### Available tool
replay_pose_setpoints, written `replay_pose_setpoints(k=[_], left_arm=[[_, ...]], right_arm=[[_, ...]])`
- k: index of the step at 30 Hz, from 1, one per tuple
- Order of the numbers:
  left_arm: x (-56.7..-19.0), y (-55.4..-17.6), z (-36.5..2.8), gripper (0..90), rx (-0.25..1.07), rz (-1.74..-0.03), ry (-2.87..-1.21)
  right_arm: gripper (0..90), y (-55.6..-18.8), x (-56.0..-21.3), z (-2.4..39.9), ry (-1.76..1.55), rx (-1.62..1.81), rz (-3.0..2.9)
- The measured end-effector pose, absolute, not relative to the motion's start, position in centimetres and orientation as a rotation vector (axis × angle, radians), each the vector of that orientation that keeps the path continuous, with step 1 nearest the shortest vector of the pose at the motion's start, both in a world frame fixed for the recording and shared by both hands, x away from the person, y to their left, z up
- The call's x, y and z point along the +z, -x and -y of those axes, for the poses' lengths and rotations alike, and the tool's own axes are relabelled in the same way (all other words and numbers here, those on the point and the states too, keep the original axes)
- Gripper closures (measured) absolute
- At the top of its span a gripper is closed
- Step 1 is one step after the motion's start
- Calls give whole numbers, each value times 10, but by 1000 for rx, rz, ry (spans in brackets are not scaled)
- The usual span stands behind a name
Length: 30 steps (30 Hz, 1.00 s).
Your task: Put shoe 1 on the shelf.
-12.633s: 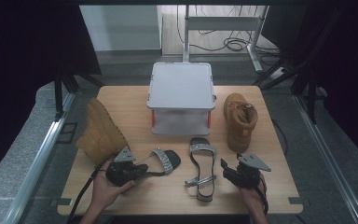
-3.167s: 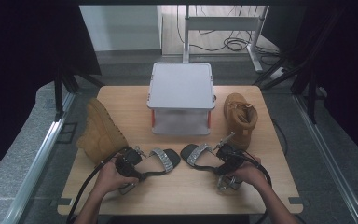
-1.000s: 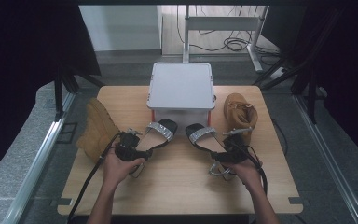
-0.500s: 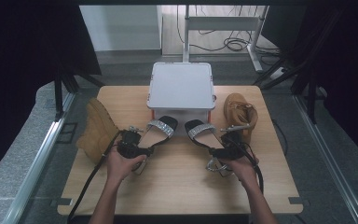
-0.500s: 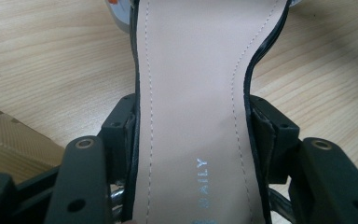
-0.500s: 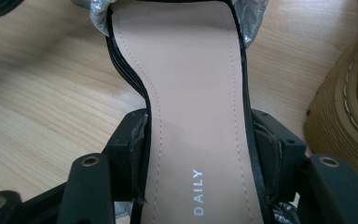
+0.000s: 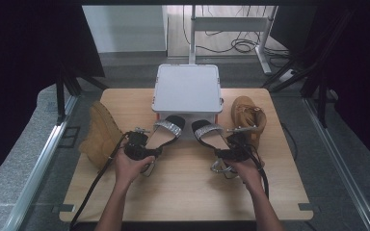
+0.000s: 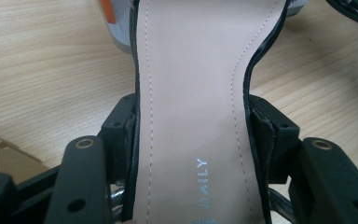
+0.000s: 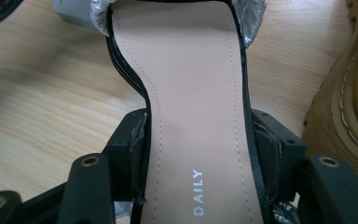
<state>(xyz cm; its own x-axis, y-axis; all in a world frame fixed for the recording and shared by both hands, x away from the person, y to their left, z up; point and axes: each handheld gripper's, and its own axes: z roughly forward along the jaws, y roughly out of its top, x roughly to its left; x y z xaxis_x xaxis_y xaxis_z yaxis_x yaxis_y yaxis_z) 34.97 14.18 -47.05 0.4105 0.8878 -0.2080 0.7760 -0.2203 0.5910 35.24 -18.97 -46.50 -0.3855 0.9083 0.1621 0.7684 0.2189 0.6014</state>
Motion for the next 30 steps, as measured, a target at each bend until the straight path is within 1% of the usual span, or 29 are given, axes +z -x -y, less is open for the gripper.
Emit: replay_pose_setpoints(k=[9, 18, 30], left_arm=[[-475, -357, -138, 420, 238, -1440, -2006], [-480, -363, -135, 420, 242, -1470, -1962], [-487, -368, -129, 420, 248, -1480, -1944]], right_arm=[[416, -356, -467, 178, -1583, 861, -2236], [416, -365, -470, 168, -1618, 888, -2206], [416, -374, -473, 155, -1639, 918, -2177]])
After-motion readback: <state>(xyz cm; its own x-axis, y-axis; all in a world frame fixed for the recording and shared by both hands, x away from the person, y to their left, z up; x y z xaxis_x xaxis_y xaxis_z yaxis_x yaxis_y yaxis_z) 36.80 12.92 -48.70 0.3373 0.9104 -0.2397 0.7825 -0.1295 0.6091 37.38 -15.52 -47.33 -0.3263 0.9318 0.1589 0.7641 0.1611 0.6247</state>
